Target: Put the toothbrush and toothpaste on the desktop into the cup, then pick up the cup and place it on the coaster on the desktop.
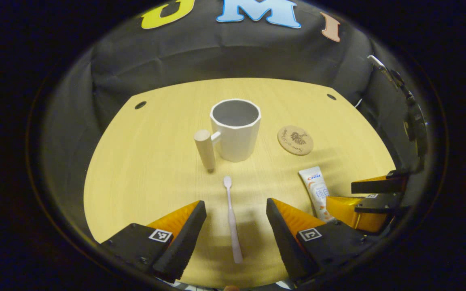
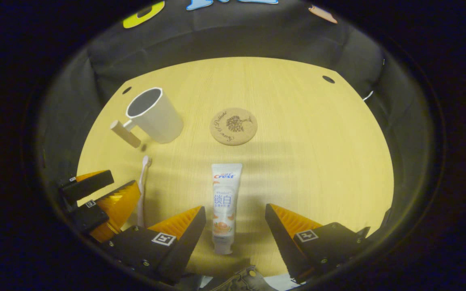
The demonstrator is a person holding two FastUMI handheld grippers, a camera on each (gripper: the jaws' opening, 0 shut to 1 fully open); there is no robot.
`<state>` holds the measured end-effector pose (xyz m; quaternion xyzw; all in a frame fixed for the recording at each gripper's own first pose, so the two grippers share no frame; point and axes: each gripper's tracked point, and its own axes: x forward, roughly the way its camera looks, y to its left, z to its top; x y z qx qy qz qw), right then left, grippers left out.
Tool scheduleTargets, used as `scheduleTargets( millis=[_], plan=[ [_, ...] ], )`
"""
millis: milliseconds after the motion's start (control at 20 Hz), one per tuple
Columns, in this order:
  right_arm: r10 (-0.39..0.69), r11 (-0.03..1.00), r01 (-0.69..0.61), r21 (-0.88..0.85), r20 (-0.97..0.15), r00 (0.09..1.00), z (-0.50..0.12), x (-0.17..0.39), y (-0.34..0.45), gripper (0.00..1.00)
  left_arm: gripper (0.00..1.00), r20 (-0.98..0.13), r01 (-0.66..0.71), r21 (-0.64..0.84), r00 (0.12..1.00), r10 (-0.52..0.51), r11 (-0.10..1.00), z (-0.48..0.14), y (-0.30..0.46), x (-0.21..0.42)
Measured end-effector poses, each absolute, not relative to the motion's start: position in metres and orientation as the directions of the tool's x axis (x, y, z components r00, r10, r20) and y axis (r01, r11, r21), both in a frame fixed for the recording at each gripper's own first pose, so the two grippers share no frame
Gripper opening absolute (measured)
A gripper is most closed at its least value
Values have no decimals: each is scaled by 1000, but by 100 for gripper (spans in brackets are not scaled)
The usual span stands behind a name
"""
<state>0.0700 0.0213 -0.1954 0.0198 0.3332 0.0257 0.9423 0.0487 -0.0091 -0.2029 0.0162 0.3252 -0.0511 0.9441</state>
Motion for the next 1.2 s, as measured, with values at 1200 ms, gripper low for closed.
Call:
scheduleTargets(
  millis=[1200],
  plan=[
    [9, 1000, -12, 1, -754, 656, -241, 78, 19, 93, 97, -721, 34, -10, 693, -31, 999, -259, 17, 60]
  ],
)
